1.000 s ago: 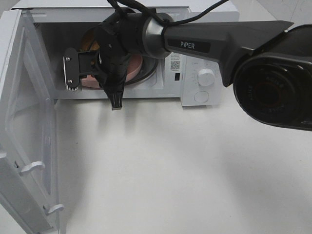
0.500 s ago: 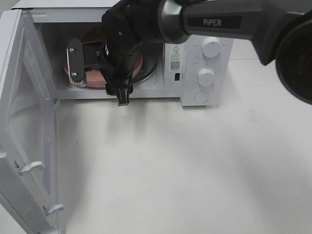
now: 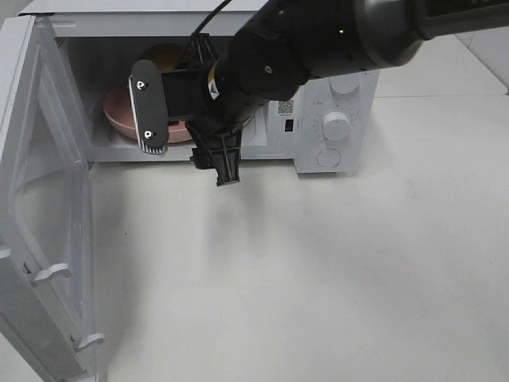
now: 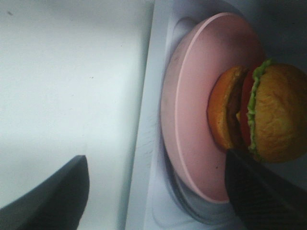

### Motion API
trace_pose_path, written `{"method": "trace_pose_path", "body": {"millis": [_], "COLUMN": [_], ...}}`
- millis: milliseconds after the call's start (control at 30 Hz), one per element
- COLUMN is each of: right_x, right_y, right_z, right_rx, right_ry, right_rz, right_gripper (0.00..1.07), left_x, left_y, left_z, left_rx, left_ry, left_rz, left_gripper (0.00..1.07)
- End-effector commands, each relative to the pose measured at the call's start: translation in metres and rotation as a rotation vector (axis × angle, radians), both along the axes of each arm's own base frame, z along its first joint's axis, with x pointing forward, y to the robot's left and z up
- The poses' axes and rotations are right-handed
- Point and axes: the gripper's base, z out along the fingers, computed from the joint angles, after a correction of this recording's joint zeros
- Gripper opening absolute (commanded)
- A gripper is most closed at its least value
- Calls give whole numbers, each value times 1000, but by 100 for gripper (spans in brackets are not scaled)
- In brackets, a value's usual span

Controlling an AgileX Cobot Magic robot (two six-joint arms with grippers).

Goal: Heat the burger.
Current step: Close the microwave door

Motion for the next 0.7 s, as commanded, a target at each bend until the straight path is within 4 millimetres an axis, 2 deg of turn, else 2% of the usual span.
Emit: {"method": "trace_pose_path", "body": {"millis": [33, 67, 133, 200, 233, 300, 333, 433, 500, 533, 600, 667, 700], "right_x": [-16, -16, -37, -42, -53, -58, -69, -74, -96, -96, -111, -115, -125], "right_y": [-14, -14, -32, -38, -47, -52, -62, -67, -89, -89, -105, -110, -120], "right_z": [9, 9, 16, 19, 23, 26, 31, 34, 43, 43, 50, 54, 61], "right_rx": [37, 37, 73, 90, 125, 146, 195, 218, 308, 308, 369, 388, 423], "right_ry": [-3, -3, 23, 35, 61, 77, 114, 130, 222, 222, 306, 323, 375], "right_rz": [-11, -11, -48, -69, -116, -148, -221, -254, -442, -442, -617, -662, -778], "right_gripper": [76, 76, 76, 76, 76, 76, 76, 76, 76, 76, 76, 76, 76], "left_x": [-3, -3, -3, -3, -3, -3, -3, -3, -3, -3, -3, -3, -3], "left_y": [0, 0, 0, 0, 0, 0, 0, 0, 0, 0, 0, 0, 0], "left_z": [0, 0, 0, 0, 0, 0, 0, 0, 0, 0, 0, 0, 0], "left_rx": [-2, -2, -2, -2, -2, -2, -2, -2, -2, -2, -2, -2, -2], "left_ry": [-22, -22, -22, -22, -22, -22, -22, -22, -22, -22, -22, -22, -22], "left_rz": [-6, -6, -6, -6, -6, -6, -6, -6, -6, -6, -6, -6, -6], "left_gripper": [100, 100, 100, 100, 100, 100, 100, 100, 100, 100, 100, 100, 100]}}
